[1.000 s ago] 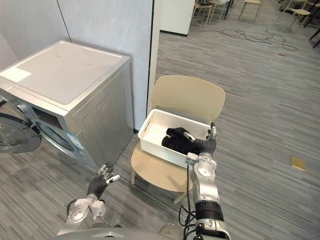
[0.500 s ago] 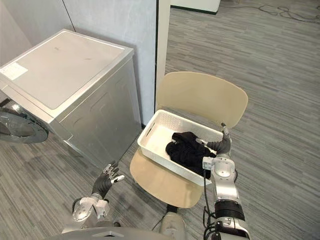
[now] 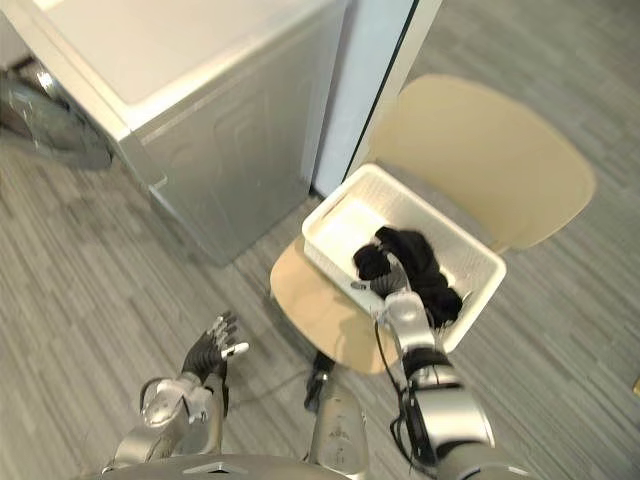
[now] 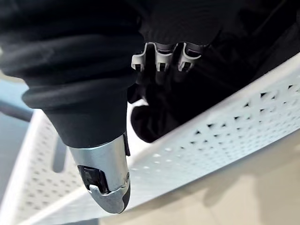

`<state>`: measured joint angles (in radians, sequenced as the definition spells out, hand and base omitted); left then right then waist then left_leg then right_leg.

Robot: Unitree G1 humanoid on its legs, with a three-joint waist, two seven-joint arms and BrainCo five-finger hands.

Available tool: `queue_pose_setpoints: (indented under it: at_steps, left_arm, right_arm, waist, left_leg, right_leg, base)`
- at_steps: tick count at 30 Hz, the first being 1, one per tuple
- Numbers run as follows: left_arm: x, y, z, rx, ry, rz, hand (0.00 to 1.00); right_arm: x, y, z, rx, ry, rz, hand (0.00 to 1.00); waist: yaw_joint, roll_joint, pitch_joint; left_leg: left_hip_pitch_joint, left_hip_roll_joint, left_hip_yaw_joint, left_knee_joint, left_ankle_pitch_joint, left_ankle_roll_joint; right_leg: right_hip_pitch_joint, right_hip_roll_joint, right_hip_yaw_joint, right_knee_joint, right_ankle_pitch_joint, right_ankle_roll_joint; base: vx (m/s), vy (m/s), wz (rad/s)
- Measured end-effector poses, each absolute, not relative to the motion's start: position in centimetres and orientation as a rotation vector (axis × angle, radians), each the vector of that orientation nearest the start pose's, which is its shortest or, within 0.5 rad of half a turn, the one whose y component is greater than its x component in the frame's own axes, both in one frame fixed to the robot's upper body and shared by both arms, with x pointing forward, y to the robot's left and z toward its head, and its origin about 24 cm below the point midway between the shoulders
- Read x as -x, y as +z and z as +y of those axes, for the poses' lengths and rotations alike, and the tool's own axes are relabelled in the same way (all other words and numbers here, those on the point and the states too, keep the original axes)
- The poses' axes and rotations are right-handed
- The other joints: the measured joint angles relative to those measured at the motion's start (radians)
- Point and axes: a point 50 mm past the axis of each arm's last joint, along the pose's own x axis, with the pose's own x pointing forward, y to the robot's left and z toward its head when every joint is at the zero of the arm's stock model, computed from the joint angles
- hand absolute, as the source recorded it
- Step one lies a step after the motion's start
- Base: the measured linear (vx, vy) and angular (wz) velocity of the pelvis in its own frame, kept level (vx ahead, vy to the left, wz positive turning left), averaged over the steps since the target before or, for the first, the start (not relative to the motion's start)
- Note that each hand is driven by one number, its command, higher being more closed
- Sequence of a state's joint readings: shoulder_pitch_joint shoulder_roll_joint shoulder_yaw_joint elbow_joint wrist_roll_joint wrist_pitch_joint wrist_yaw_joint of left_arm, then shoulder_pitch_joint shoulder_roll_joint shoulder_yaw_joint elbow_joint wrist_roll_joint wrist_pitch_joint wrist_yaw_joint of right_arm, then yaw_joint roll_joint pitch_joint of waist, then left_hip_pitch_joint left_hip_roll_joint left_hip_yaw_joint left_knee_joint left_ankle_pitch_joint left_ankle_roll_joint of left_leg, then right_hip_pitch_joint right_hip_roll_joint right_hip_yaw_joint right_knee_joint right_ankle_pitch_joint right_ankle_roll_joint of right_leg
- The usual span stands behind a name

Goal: Pick up the laundry basket with both hands and put the clothes into the washing machine.

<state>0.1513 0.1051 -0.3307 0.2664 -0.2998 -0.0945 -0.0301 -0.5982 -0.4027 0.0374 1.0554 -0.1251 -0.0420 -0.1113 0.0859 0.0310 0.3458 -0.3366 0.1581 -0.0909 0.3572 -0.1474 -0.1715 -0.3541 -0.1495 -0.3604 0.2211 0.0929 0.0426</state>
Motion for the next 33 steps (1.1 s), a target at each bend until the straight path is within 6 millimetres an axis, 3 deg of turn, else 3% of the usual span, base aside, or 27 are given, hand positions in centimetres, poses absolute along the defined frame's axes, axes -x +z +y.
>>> queue_pose_setpoints:
  at_steps: [4, 7, 13, 19, 20, 33]
  left_arm:
    - [-20.6, -3.5, 10.1, 0.196, -0.237, 0.310, 0.00]
    - [-21.2, -3.0, 9.8, 0.255, -0.203, 0.295, 0.00]
    - [-22.4, -0.7, 8.3, 0.329, -0.219, 0.203, 0.00]
    - [-22.8, -0.1, 8.0, 0.341, -0.216, 0.179, 0.00]
    - [-22.8, -0.1, 8.1, 0.341, -0.215, 0.177, 0.00]
    - [-23.9, 0.9, 7.6, 0.360, -0.210, 0.136, 0.00]
  right_arm:
    - [-36.0, 6.7, -28.1, 0.677, -0.247, 0.285, 0.00]
    - [-36.5, 8.5, -29.0, 0.772, -0.259, 0.252, 0.00]
    - [-36.9, 10.8, -29.5, 0.822, -0.292, 0.168, 0.00]
    - [-37.4, 11.9, -28.7, 0.842, -0.271, 0.120, 0.00]
    - [-37.4, 11.9, -28.6, 0.844, -0.265, 0.115, 1.00]
    - [-38.2, 13.4, -25.8, 0.820, -0.151, 0.015, 1.00]
  waist:
    - [0.004, 0.003, 0.065]
    - [0.000, -0.002, 0.081]
    - [0.003, -0.025, 0.103]
    - [0.011, -0.041, 0.111]
    - [0.011, -0.041, 0.112]
    - [-0.001, -0.062, 0.123]
  left_leg:
    - [-0.088, -0.011, -0.002, 0.026, 0.015, 0.003]
    - [-0.118, -0.008, 0.016, -0.001, 0.051, 0.003]
    - [-0.159, 0.002, 0.080, -0.049, 0.096, 0.006]
    - [-0.175, 0.019, 0.120, -0.043, 0.097, 0.006]
    - [-0.176, 0.020, 0.121, -0.043, 0.097, 0.006]
    - [-0.206, 0.045, 0.145, -0.031, 0.109, 0.005]
  right_leg:
    - [-0.046, -0.006, -0.005, -0.047, 0.053, 0.003]
    - [-0.070, -0.020, -0.023, -0.064, 0.056, 0.004]
    - [-0.114, -0.039, -0.035, -0.099, 0.057, 0.007]
    - [-0.135, -0.038, -0.033, -0.115, 0.062, 0.016]
    - [-0.135, -0.037, -0.033, -0.117, 0.062, 0.016]
    - [-0.169, -0.016, -0.019, -0.128, 0.066, 0.018]
  base:
    - [-0.14, 0.040, 0.06]
    - [-0.06, 0.021, 0.27]
    - [-0.02, 0.003, 0.03]
    - [-0.01, 0.001, -0.11]
    - [0.00, -0.014, -0.09]
    - [0.00, -0.011, -0.06]
